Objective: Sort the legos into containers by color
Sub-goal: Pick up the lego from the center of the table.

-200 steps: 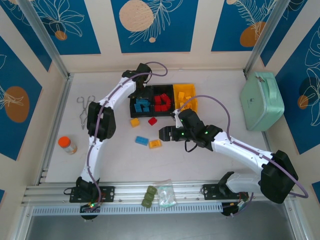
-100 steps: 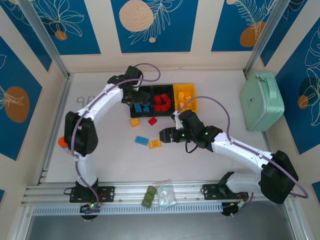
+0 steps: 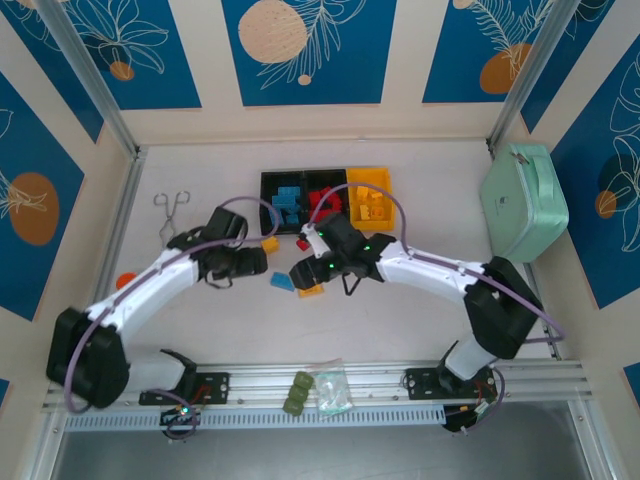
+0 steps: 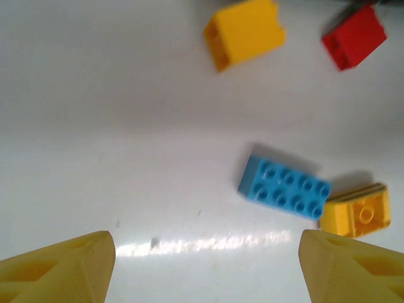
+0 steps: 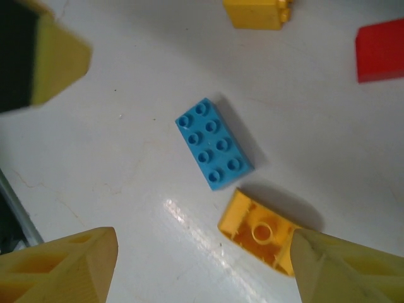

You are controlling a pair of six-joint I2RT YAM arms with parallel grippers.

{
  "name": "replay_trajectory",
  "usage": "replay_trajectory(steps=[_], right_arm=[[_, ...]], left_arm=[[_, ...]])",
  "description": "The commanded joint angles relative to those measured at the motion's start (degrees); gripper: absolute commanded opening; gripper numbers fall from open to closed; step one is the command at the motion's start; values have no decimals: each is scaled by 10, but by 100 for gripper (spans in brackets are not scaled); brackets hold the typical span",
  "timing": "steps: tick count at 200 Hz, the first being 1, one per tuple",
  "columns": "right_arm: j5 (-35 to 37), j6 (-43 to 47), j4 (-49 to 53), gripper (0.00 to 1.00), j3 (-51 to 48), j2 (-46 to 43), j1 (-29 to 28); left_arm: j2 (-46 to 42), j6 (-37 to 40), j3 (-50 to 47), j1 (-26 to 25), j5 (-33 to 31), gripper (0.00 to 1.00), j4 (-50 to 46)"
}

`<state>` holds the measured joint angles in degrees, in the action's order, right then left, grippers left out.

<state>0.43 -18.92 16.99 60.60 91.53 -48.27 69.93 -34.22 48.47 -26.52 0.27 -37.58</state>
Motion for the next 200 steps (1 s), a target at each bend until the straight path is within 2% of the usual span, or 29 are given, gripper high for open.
replay_trajectory(steps=[1,52,109,129,169,187,200], right_arm=[[-3,51,14,72,40,50,-8],[19,82,30,70,120,158,-22],[95,107,35,68,149,228,-56],[109,106,38,61,150,242,-67],[130,105,35,36,158,241,-79],[135,105,39,30,168,231,-79],[131,106,43,29,173,218,-76]], left_arm=[[-81,-73,-65,-1,14,76,10],[-212,-144,-149,2,10,76,-16],[-223,-148,-164,6,11,76,-21],[-222,-146,-162,7,12,76,-21],[-215,-146,-166,9,15,76,-16],[-215,-148,-166,9,18,76,-13],[-216,-151,-166,9,18,76,-11]])
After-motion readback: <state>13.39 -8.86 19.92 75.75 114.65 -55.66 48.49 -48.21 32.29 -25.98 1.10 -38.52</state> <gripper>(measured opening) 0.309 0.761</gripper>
